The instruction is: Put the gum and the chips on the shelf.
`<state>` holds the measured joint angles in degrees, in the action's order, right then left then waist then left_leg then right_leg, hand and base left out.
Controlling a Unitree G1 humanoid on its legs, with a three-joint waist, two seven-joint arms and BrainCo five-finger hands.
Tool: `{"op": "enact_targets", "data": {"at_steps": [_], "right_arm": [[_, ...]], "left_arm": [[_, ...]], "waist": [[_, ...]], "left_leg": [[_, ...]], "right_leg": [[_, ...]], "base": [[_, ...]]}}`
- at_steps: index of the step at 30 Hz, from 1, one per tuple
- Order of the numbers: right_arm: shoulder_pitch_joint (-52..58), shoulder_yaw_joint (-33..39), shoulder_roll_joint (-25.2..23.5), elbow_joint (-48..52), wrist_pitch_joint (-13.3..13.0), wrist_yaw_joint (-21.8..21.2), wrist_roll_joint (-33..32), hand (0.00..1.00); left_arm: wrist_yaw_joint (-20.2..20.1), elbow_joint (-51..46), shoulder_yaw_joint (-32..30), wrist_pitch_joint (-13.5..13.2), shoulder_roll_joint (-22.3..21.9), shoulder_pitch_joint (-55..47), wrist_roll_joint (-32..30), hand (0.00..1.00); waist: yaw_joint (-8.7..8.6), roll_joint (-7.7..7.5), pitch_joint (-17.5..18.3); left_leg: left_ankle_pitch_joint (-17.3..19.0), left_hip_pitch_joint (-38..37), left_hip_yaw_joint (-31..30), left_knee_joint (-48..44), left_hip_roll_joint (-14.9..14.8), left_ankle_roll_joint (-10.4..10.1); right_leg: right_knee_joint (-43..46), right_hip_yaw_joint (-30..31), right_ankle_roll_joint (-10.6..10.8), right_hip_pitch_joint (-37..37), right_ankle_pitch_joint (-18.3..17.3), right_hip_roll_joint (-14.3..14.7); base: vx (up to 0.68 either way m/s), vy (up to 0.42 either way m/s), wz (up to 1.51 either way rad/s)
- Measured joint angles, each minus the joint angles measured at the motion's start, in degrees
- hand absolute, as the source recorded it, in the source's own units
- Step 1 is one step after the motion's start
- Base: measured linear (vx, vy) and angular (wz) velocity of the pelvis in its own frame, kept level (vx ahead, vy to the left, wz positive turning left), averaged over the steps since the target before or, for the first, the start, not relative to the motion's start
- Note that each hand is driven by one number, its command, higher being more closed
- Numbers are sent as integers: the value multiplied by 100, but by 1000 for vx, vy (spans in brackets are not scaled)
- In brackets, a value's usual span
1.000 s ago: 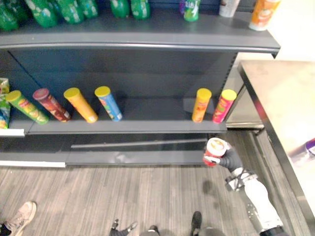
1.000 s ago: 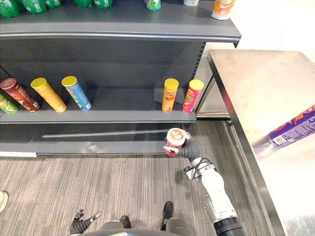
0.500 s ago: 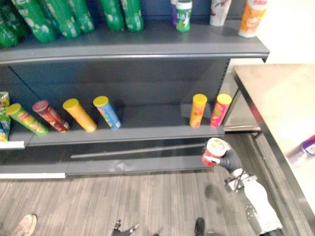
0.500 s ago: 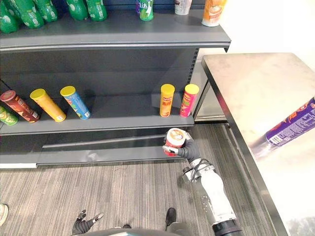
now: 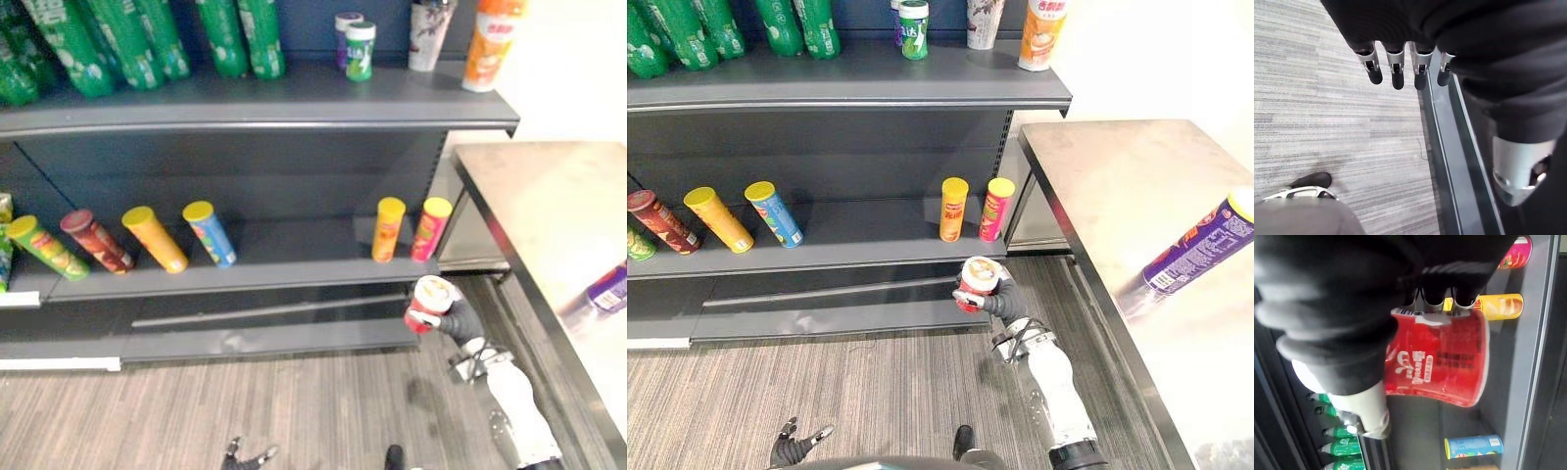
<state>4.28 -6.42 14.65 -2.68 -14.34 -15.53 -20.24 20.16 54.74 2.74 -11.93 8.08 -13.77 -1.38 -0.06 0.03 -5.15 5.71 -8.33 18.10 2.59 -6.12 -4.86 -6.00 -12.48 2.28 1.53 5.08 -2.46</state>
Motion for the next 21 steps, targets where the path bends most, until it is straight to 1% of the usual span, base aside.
{"op": "enact_targets", "data": {"at_steps": [3, 5, 9, 10, 13, 15, 16, 17, 18, 19, 20, 21], "right_arm": [[53, 187, -4, -22, 0, 5, 5, 100], [142, 227, -5, -47, -8, 22, 8, 100], [316, 258, -141, -50, -13, 142, 10, 100], [331, 281, -185, -50, -18, 175, 10, 100], [440, 415, -225, -49, -44, 280, 6, 100], [526, 456, -213, -37, -70, 251, 6, 100], [560, 455, -201, -16, -70, 243, 5, 100], [667, 441, -167, 28, -71, 234, 6, 100], [712, 443, -168, 27, -70, 233, 7, 100], [720, 442, -159, 26, -68, 226, 9, 100], [683, 450, -165, 35, -79, 212, 8, 100], [674, 461, -169, 36, -94, 213, 9, 100]], "left_arm": [[259, 0, -137, -2, -71, -4, -213, 0], [354, -1, -153, 2, -87, -6, -209, 0], [368, 1, -219, 15, -99, -64, -207, 0], [362, 2, -223, 22, -99, -79, -202, 0], [322, 3, -276, 69, -92, -110, -164, 0], [243, 13, -327, 85, -92, -144, -82, 0], [216, 15, -332, 85, -95, -170, -46, 0], [186, 19, -356, 81, -123, -232, 133, 0], [131, 58, -409, 81, -118, -194, 350, 0], [103, 44, -450, 80, -132, -168, 492, 0], [87, -2, -559, 71, -147, -165, 755, 0], [86, 3, -595, 69, -152, -178, 812, 0]], "waist": [[17, -2, 12], [8, -5, 18], [17, -19, 19], [13, -18, 18], [5, -18, 1], [2, 23, -51], [0, 51, -75], [3, 113, -89], [-9, 53, -187], [-1, 25, -241], [28, -130, -379], [34, -144, -423]], "left_leg": [[0, 7, -137, -34, -8, 0], [2, -6, -201, -57, -8, -3], [9, 54, -319, -125, -25, -13], [22, 91, -333, -174, -36, -28], [195, 352, -447, -545, -153, -130], [541, 540, -454, -1103, -322, -186], [640, 567, -447, -1282, -388, -214], [763, 657, -428, -1744, -531, -245], [667, 1035, -393, -2676, -600, -232], [487, 1270, -413, -3160, -661, -202], [126, 1593, -493, -3837, -649, -193], [150, 1624, -493, -3892, -619, -172]], "right_leg": [[-7, -129, -1, 62, -16, -13], [-7, -234, 1, 135, -47, -27], [24, -344, -6, 162, -103, -38], [83, -355, -1, 129, -150, -39], [825, -429, -57, -246, -585, -80], [1597, -387, -131, -547, -1083, -99], [1753, -366, -168, -571, -1220, -78], [1933, -324, -225, -590, -1381, -17], [2038, -297, -279, -600, -1478, -45], [2040, -254, -294, -572, -1486, -66], [2026, -107, -326, -419, -1503, -177], [2030, -61, -343, -371, -1520, -229]], "base": [[6, -10, 18], [-9, -6, 27], [-17, -9, 16], [-17, -14, 7], [-19, -37, 15], [1, -82, -3], [39, -128, -15], [76, -111, -5], [60, -132, -8], [76, -149, -20], [64, -126, -33], [92, -129, -35]]}}
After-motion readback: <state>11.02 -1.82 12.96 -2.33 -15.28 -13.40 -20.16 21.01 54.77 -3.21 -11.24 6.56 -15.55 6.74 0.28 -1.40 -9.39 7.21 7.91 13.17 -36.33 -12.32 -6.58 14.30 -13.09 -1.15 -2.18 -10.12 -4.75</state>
